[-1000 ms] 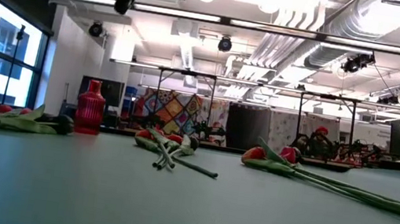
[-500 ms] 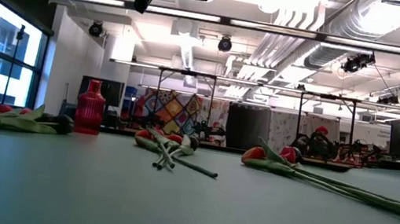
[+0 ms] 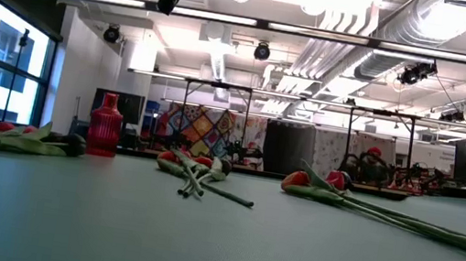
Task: Sort flowers into vase by color
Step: Put the yellow flower into the green vase
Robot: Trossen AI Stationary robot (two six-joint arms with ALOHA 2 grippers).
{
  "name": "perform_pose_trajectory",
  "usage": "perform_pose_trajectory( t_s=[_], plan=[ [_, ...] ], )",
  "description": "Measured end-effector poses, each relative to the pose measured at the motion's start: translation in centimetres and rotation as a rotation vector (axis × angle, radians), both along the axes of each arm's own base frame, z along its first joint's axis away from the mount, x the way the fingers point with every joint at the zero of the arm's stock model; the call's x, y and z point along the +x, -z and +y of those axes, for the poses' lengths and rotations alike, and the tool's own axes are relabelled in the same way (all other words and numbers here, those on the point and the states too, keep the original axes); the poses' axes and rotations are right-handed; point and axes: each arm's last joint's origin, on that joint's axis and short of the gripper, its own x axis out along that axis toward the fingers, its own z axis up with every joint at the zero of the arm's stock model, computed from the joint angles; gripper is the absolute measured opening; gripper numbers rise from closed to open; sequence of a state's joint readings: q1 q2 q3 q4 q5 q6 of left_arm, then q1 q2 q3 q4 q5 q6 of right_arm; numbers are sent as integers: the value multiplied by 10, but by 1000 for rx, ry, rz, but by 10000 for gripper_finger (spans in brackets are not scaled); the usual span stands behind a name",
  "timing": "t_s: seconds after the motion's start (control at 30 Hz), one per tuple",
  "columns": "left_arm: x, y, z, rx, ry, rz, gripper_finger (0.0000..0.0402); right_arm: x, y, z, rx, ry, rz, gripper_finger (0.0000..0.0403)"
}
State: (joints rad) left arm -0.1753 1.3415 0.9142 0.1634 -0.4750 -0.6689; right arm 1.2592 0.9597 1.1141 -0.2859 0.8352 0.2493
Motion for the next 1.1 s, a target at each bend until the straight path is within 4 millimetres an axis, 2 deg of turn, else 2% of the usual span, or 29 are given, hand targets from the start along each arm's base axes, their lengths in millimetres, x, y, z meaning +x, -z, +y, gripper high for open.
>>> perform_pose_trajectory(
  t_s=[0.4, 0.87, 0.97, 1.1],
  plan=[
    [0, 0, -3, -10, 8, -3, 119, -2, 16, 27, -51, 108, 16, 0],
    [-1, 0, -6, -25, 15, -8, 119, -17, 29, 29, 24, 65, 134, 2],
    [-1, 0, -10, -24, 23, -8, 119, -19, 30, 28, 43, 68, 155, 20],
    [-2, 0, -14, -27, 32, -9, 119, -21, 30, 23, 97, 72, 188, 76]
  ],
)
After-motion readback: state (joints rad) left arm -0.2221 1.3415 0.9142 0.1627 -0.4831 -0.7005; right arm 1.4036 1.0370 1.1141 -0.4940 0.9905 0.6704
